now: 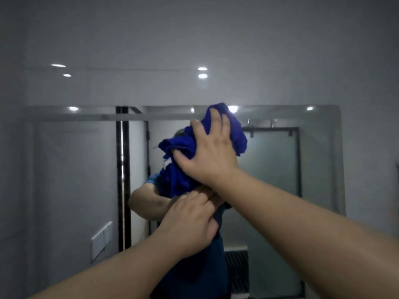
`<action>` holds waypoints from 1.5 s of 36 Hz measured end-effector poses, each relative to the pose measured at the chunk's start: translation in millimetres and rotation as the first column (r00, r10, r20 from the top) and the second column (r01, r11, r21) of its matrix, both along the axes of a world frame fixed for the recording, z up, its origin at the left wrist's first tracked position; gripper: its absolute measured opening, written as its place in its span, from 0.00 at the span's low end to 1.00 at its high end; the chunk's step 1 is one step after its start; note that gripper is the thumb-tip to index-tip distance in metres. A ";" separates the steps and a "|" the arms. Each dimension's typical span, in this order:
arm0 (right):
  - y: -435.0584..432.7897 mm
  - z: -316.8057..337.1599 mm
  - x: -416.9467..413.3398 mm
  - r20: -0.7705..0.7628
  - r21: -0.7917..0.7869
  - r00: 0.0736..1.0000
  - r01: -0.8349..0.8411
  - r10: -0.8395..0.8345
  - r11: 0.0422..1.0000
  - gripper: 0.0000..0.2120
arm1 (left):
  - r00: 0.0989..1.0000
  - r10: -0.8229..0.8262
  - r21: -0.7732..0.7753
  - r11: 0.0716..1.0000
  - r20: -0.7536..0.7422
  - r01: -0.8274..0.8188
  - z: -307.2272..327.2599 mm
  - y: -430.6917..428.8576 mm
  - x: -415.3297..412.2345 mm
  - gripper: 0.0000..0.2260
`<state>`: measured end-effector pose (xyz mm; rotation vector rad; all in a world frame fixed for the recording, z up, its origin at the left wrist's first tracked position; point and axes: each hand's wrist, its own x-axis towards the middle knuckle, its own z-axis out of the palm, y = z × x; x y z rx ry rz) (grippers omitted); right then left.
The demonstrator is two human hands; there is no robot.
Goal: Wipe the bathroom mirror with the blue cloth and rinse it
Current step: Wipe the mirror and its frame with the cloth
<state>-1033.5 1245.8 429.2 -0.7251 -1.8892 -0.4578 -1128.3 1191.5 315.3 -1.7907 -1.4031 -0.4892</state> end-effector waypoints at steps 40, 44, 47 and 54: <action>20.4 -80.1 -52.4 -0.052 0.225 0.958 -0.265 0.283 0.938 0.33 | 0.910 0.234 0.447 0.812 0.343 -0.377 83.4 -45.0 -186.4 0.34; 14.7 -96.4 -55.4 0.059 0.199 0.945 -0.326 0.320 0.924 0.30 | 0.901 0.206 0.432 0.822 0.381 -0.371 84.0 -47.2 -181.4 0.34; 10.7 -87.1 -44.5 0.097 0.127 0.926 -0.375 0.364 0.918 0.29 | 0.868 0.048 0.445 0.843 0.494 -0.300 86.7 -53.4 -159.6 0.30; 16.0 -37.3 -18.9 -0.191 0.007 0.752 -0.642 0.631 0.767 0.34 | 0.909 -0.409 0.401 0.848 0.080 0.346 40.3 -45.0 -55.3 0.21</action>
